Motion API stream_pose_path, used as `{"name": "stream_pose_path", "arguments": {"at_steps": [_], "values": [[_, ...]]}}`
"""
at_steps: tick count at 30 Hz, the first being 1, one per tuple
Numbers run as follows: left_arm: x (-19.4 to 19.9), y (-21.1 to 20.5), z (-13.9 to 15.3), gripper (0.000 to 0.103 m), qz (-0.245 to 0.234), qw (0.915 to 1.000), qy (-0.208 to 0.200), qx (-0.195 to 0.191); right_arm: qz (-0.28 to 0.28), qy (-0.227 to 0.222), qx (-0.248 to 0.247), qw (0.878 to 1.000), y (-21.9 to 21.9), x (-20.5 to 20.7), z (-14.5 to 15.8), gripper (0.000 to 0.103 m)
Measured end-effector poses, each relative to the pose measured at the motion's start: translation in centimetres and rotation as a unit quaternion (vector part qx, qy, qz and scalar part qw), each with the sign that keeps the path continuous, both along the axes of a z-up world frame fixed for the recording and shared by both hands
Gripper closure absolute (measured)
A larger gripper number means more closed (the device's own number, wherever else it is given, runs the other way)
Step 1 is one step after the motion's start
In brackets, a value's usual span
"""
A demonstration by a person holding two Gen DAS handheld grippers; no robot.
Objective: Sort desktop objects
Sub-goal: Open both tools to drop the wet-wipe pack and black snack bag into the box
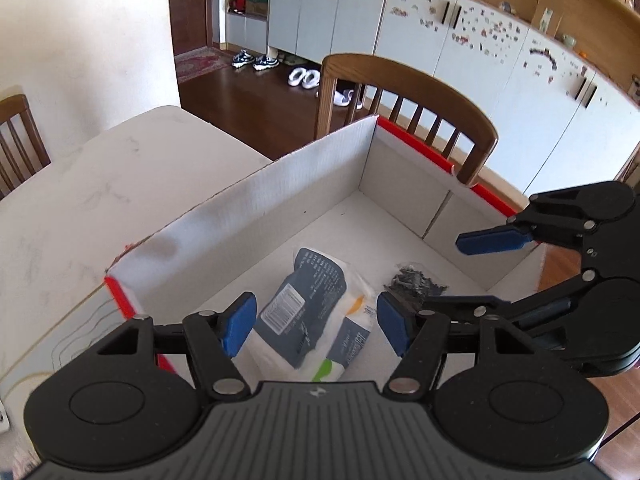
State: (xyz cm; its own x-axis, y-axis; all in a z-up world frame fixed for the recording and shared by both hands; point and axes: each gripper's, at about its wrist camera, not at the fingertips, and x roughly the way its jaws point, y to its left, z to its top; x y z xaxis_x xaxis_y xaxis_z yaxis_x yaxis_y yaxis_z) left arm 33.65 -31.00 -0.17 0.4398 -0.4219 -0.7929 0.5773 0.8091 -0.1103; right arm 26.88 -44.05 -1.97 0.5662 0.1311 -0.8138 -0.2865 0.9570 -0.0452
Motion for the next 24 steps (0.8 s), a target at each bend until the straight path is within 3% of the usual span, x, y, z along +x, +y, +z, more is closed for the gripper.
{"name": "stream_pose_path", "arguments": {"at_steps": [24], "values": [[-6.8,7.2,3.2,0.037,0.047,0.9962,-0.040,-0.062,0.000,-0.039,0.031,0.999,4.5,-5.1,3.6,0.046]]}}
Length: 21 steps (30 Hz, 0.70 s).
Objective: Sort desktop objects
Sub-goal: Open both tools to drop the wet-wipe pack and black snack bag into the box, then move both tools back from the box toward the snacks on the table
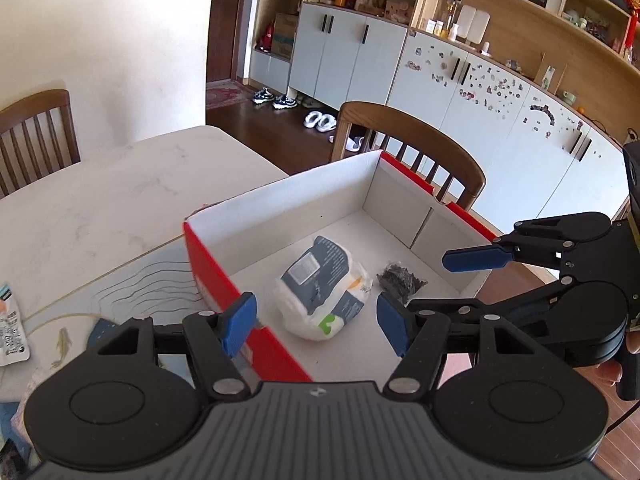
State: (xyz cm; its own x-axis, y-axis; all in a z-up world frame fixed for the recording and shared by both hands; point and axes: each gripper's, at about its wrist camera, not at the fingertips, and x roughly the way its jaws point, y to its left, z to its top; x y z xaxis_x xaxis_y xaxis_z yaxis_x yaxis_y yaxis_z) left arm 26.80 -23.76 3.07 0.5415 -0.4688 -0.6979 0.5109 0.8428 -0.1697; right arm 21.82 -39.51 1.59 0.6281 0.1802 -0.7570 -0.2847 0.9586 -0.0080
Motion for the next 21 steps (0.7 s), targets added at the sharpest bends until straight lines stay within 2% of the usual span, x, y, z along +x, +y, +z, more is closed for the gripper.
{"name": "stream_pose_path", "arguments": {"at_steps": [21], "values": [[-3.1,8.3,0.4,0.037,0.034,0.9992,-0.010,-0.017,0.011,-0.016,0.006,1.000,7.2,-1.6,0.9,0.044]]}}
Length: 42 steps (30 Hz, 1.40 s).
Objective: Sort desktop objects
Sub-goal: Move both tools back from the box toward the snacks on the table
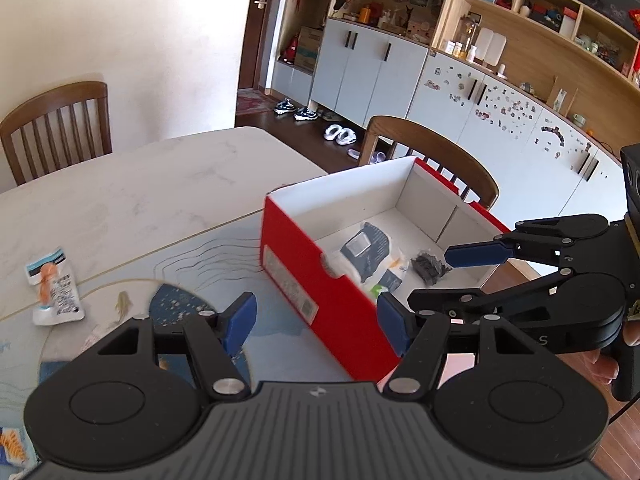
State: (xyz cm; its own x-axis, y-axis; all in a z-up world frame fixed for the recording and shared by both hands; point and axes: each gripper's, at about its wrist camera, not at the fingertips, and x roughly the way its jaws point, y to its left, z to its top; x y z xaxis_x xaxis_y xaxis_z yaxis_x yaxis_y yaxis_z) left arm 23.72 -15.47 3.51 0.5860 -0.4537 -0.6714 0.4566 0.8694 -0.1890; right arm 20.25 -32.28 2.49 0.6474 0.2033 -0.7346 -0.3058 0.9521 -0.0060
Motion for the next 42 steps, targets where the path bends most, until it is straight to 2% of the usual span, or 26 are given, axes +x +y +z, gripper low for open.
{"name": "stream_pose_path", "arguments": {"at_steps": [8,10,17,21,30,32,36,42], "values": [[-1.1,3.6,-0.1,0.037,0.012,0.9999,-0.007,0.000,0.003,-0.004,0.008,1.000,2.9,-0.2,0.2,0.040],[-1.3,4.5,-0.2,0.034,0.017,0.9998,-0.007,0.001,0.004,-0.004,0.010,1.000,3.7,-0.2,0.2,0.039],[-1.9,8.0,-0.6,0.030,0.033,0.9994,-0.005,0.000,0.012,0.001,0.013,1.000,6.4,-0.3,-0.1,0.037],[-2.1,9.7,-0.9,0.023,0.051,0.9987,-0.006,0.006,0.011,0.003,0.014,1.000,7.9,-0.2,-0.2,0.034],[-2.2,13.5,-1.5,0.019,0.066,0.9978,-0.003,-0.006,0.020,0.001,0.022,1.000,11.0,-0.2,-0.5,0.022],[-2.1,14.4,-1.9,0.015,0.070,0.9975,0.002,-0.009,0.022,-0.001,0.025,0.999,11.7,-0.2,-0.6,0.019],[-2.1,16.1,-2.4,0.001,0.077,0.9969,0.006,-0.015,0.022,-0.002,0.026,0.999,12.9,0.0,-0.8,0.015],[-2.2,18.4,-3.4,0.000,0.089,0.9959,0.005,-0.015,0.021,0.002,0.027,0.999,14.7,0.4,-1.5,0.012]]}}
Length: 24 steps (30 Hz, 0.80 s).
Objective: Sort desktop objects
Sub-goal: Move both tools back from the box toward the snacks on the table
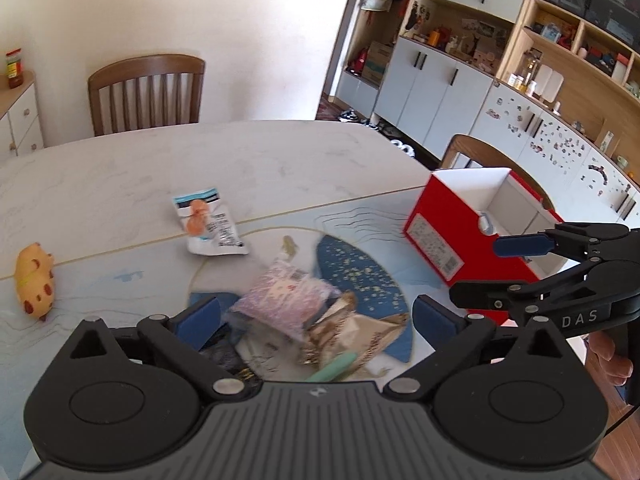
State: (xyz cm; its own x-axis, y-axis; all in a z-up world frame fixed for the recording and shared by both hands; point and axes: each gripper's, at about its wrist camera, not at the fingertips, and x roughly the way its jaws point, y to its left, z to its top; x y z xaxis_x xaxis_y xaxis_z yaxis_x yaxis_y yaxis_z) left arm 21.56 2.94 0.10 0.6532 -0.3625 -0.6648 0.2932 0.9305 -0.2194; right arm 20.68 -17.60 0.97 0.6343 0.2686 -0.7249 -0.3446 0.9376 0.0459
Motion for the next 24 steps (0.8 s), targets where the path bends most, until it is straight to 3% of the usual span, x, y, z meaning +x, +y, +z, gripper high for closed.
{"name": "stream_pose_path", "arguments": {"at_steps": [24], "values": [[0.9,8.2,-5.8,0.000,0.065,0.9959,0.046,0.044,0.005,0.037,-0.009,0.999,5.0,2.5,-3.7,0.011]]}}
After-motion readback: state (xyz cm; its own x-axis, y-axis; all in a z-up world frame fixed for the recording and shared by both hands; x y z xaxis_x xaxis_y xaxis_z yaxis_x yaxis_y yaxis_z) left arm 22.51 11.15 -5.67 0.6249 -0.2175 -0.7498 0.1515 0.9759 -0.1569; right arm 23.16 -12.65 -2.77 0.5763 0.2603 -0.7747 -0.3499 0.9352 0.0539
